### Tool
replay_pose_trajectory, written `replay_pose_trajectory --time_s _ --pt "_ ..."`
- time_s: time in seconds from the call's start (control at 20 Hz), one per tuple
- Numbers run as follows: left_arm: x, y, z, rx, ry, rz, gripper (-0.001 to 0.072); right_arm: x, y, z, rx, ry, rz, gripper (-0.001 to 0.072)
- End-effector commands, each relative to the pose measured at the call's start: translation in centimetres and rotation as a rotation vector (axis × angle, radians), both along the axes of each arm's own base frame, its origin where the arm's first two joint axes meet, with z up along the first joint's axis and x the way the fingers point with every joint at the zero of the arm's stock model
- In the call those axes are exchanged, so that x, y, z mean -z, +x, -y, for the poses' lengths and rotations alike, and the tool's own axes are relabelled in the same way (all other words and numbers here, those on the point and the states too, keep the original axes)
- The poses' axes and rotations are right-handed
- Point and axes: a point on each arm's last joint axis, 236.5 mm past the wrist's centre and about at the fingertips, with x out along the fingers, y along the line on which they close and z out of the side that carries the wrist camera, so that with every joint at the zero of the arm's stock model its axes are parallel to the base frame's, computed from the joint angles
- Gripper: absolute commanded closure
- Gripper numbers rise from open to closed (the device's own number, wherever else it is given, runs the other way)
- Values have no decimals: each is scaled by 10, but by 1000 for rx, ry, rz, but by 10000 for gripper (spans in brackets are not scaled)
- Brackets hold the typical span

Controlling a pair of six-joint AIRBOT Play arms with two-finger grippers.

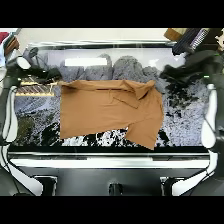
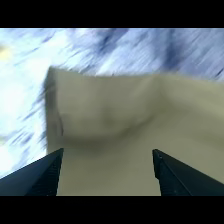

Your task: Fold the clothes and pants, and hang the long-sleeved shirts on hangers.

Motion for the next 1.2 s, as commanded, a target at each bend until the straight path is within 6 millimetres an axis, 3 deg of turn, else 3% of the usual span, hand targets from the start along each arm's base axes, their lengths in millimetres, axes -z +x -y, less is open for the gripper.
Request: replay_pose_trajectory --time_s 0.0,0.1,0.25,0.45,0.65,1.05,1.15 --pt "-9 -60 -32 52 3 -159 69 11 -60 58 18 40 -103 216" --pt "-16 -82 -35 25 -82 -176 70 49 -98 64 59 104 -207 216" --pt "-20 -124 -30 25 -133 -206 69 97 -137 40 47 206 -322 216" --pt "-16 -169 -27 -23 -140 -208 70 133 -156 25 59 241 -361 218" --pt "-13 -199 -27 -82 -172 -192 69 147 -164 18 51 254 -362 222" --pt "-12 -223 -30 -157 -255 -187 69 164 -152 13 84 297 -325 237" --pt "-8 -237 -33 -187 -268 -194 69 171 -148 13 82 283 -317 395"
